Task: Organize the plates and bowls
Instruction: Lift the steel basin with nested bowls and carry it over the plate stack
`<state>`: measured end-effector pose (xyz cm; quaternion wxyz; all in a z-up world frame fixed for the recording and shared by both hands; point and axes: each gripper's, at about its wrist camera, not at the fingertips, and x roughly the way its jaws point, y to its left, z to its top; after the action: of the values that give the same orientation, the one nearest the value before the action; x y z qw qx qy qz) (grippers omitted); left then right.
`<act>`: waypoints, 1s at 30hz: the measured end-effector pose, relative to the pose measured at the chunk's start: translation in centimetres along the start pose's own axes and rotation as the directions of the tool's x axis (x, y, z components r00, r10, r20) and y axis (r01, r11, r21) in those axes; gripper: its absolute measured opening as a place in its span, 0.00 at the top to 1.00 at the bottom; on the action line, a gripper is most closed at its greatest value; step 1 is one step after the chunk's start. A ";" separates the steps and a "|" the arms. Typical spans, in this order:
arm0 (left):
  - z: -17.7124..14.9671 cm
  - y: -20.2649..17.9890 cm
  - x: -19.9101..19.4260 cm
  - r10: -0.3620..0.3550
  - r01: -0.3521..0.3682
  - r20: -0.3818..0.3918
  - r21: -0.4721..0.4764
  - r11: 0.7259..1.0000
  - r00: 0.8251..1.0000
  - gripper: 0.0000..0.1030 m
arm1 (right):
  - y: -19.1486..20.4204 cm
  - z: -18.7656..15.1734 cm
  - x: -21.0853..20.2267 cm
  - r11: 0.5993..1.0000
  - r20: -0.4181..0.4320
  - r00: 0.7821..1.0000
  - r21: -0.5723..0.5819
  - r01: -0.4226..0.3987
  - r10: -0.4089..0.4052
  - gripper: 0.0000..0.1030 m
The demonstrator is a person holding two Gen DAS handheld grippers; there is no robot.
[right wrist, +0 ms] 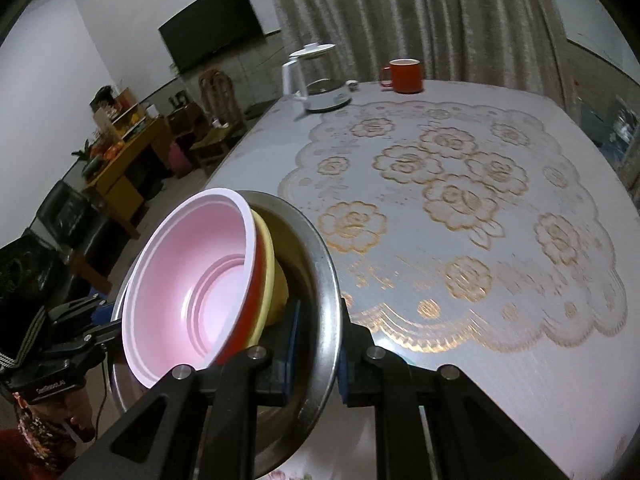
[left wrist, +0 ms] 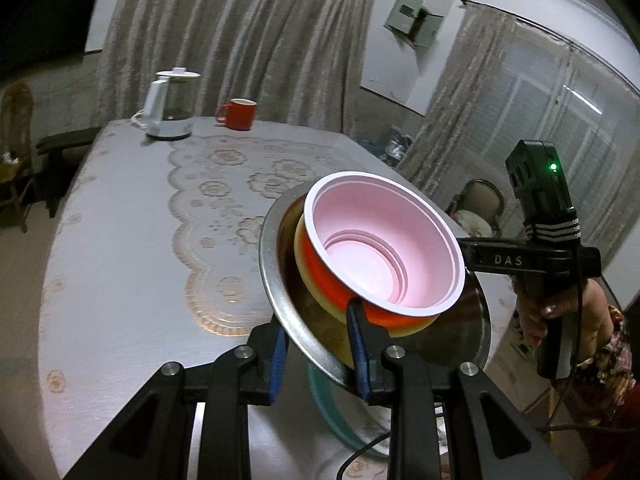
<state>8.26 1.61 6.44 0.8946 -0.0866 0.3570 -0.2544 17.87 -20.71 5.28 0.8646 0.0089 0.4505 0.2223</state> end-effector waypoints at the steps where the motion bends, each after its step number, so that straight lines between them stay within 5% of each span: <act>1: -0.1 -0.3 0.1 -0.006 0.006 -0.003 0.004 1.000 1.000 0.73 | -0.3 -0.4 -0.5 1.000 0.007 1.000 0.008 0.006 -0.006 0.86; 30: -3.3 -5.0 1.5 -0.081 0.085 -0.069 0.061 0.994 0.994 0.75 | -3.4 -9.1 -5.0 0.985 0.032 0.998 0.166 0.054 -0.061 0.86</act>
<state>4.97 -3.31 4.85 0.8731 -0.0641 0.3745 -0.3054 9.57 -27.37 3.00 0.8752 0.0715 0.4513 0.1591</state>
